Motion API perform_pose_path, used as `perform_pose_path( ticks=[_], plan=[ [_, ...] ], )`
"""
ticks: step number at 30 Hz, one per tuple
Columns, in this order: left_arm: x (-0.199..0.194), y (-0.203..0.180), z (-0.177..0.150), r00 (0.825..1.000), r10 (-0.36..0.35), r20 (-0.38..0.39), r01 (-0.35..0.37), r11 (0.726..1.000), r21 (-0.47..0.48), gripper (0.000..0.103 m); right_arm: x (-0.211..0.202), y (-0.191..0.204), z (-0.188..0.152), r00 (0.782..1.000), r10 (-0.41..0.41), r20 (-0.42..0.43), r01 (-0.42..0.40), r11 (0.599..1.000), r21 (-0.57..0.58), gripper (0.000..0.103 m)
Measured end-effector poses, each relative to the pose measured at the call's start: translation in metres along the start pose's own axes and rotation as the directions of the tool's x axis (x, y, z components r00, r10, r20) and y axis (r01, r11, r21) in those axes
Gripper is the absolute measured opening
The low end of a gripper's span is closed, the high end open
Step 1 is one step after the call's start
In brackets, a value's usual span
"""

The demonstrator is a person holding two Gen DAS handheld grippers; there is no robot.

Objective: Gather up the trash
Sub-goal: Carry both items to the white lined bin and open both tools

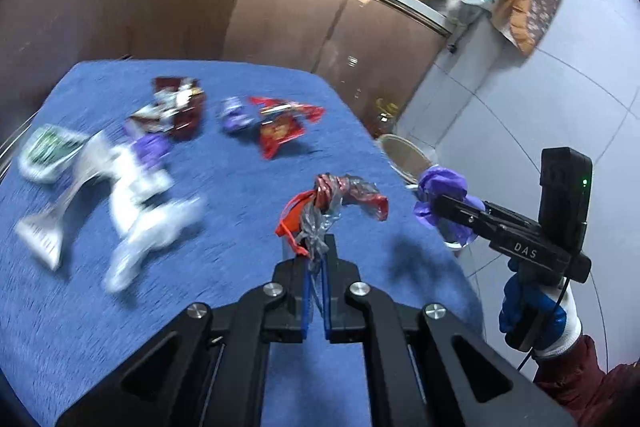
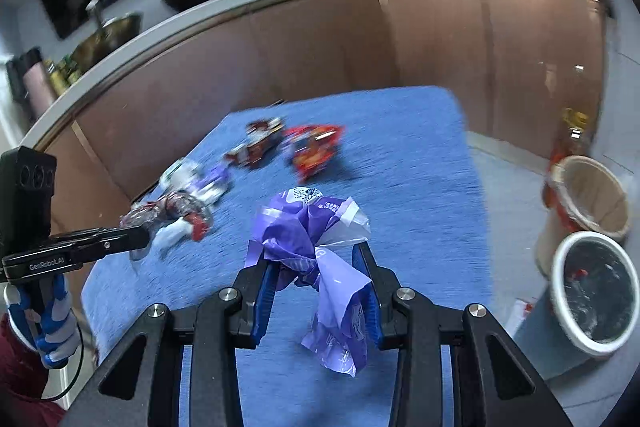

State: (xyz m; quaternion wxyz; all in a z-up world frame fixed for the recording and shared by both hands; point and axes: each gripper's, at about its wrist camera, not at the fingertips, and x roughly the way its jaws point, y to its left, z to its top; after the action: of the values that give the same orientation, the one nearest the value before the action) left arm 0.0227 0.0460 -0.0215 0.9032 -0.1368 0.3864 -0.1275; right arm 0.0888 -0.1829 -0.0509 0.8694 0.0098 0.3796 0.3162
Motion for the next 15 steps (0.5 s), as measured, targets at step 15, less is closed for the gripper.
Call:
perform_pose_path(
  ticks=[15],
  plan=[
    [0.189, -0.197, 0.084, 0.967, -0.145, -0.209, 0.204, 0.933, 0.297, 0.004, -0.057, -0.201, -0.016, 0.915, -0.403, 0.038, 0.377, 0.882, 0.282, 0.035]
  ],
)
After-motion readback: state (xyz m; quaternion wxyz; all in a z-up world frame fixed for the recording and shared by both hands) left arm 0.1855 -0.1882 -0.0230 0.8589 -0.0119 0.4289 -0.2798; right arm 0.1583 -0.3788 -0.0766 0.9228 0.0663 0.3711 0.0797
